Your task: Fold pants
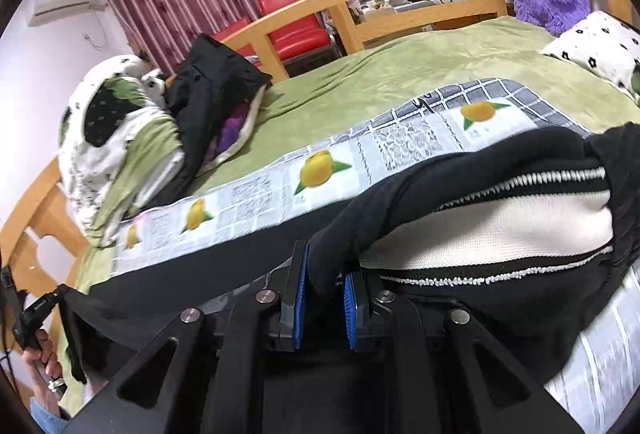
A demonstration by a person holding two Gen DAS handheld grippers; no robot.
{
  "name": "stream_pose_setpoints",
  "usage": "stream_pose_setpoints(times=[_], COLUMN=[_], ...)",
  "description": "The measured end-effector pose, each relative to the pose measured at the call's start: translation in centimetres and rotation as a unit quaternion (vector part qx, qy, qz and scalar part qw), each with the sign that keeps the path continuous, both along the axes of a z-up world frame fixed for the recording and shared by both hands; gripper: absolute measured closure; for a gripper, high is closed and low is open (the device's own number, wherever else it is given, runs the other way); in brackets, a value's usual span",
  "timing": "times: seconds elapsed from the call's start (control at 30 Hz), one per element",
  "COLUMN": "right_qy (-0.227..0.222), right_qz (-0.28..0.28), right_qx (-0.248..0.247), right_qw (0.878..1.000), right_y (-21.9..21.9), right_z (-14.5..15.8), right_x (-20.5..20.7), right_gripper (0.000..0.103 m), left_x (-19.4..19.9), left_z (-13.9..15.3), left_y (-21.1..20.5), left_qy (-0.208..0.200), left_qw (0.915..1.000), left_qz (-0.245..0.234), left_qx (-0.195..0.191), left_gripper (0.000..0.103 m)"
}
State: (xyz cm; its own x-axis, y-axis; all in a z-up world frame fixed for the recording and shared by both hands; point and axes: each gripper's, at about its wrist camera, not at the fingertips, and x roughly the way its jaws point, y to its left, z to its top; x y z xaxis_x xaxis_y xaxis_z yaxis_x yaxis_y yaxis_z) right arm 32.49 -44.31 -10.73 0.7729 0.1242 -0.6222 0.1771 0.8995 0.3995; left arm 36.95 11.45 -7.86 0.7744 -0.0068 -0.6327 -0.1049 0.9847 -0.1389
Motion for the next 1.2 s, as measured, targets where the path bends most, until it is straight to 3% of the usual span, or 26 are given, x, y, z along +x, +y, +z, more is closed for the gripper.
stream_pose_setpoints(times=[0.17,0.23,0.3,0.37,0.47,0.53,0.7,0.8,0.87,1.03,1.2], right_qy=[0.057,0.079,0.079,0.073,0.073,0.081,0.113,0.131,0.115,0.102,0.082], right_qz=[-0.012,-0.014,-0.015,-0.015,-0.005,0.001,-0.015,-0.038,-0.045,-0.056,-0.076], right_qx=[-0.021,-0.029,-0.02,-0.014,-0.028,-0.037,-0.034,0.016,0.054,0.106,0.107], right_qw=[0.998,0.996,0.997,0.997,0.997,0.996,0.993,0.991,0.991,0.988,0.988], right_y=[0.7,0.8,0.6,0.7,0.9,1.0,-0.2,-2.2,-3.2,-4.5,-4.8], right_z=[-3.9,-5.1,-5.2,-4.5,-3.6,-3.5,-5.8,-8.0,-8.5,-9.1,-9.6], right_x=[5.6,6.2,5.2,3.1,-0.9,-3.8,-10.6,-13.0,-13.7,-12.0,-8.3], right_gripper=[0.081,0.071,0.065,0.057,0.054,0.053,0.052,0.051,0.051,0.049,0.049], left_x=[3.2,2.9,1.4,-1.0,-5.2,-7.9,-13.3,-14.7,-14.4,-12.1,-9.5], left_z=[-2.9,-3.1,-2.7,-2.1,-1.9,-2.4,-5.7,-8.1,-9.3,-10.3,-10.4], left_y=[-2.3,-2.8,-3.1,-3.5,-3.8,-3.2,-0.4,1.1,1.8,2.5,2.5], left_qy=[0.035,0.041,0.037,0.033,0.037,0.055,0.1,0.118,0.123,0.108,0.096], left_qw=[0.9977,0.9967,0.9971,0.9972,0.9965,0.9968,0.9928,0.9861,0.9805,0.9775,0.9768], left_qz=[0.012,0.013,0.001,-0.016,-0.03,-0.035,-0.028,-0.014,-0.008,0.021,0.043], left_qx=[0.057,0.068,0.067,0.066,0.069,0.046,-0.06,-0.117,-0.153,-0.18,-0.186], left_gripper=[0.092,0.084,0.059,0.041,0.04,0.04,0.04,0.041,0.042,0.042,0.043])
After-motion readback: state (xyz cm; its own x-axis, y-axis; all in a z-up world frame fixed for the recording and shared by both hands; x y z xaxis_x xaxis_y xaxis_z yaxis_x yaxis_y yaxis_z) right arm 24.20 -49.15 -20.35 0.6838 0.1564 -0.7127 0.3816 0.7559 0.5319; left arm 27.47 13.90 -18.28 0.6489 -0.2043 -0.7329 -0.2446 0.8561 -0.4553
